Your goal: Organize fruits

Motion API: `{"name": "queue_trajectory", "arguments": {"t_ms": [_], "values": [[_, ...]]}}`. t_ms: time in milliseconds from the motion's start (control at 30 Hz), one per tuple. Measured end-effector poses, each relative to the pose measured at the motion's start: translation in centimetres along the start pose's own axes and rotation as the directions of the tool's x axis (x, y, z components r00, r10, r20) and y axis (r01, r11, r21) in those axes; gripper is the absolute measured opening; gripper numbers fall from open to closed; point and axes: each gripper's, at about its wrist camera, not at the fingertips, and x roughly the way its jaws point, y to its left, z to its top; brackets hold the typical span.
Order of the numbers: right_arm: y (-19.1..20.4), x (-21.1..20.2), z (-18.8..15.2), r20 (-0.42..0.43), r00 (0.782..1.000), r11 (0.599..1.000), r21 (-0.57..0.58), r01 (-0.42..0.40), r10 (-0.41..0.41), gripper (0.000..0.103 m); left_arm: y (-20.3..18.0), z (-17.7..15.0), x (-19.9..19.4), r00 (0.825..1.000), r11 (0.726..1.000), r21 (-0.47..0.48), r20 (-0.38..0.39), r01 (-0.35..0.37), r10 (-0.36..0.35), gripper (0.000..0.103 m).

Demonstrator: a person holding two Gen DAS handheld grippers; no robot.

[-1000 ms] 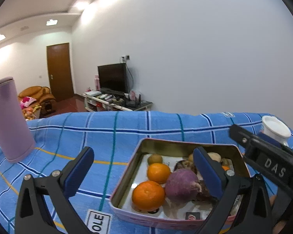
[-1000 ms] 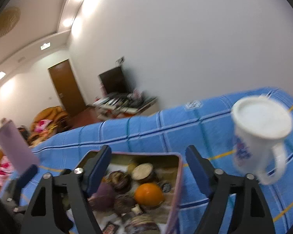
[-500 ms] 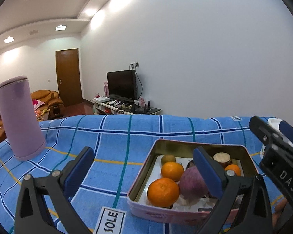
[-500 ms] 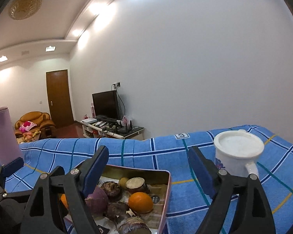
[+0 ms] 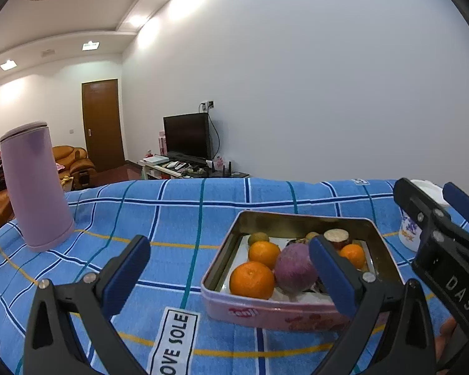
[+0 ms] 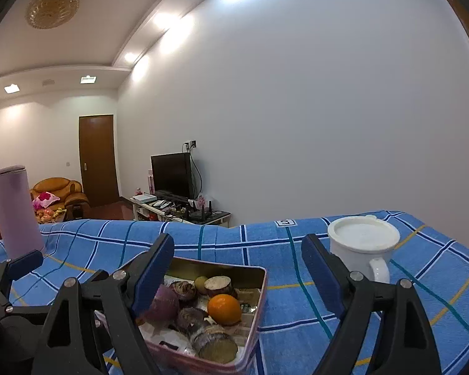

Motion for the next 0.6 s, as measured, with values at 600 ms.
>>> {"name": "queue_trajectory", "arguments": {"t_ms": [600], "values": [[0.1, -4.1, -0.3, 0.036, 0.999, 1.000, -0.024, 0.020, -0.020, 0.085, 0.0, -1.0, -2.9, 1.000, 1.000, 0.022, 0.023, 0.017, -0.018, 0.103]]}}
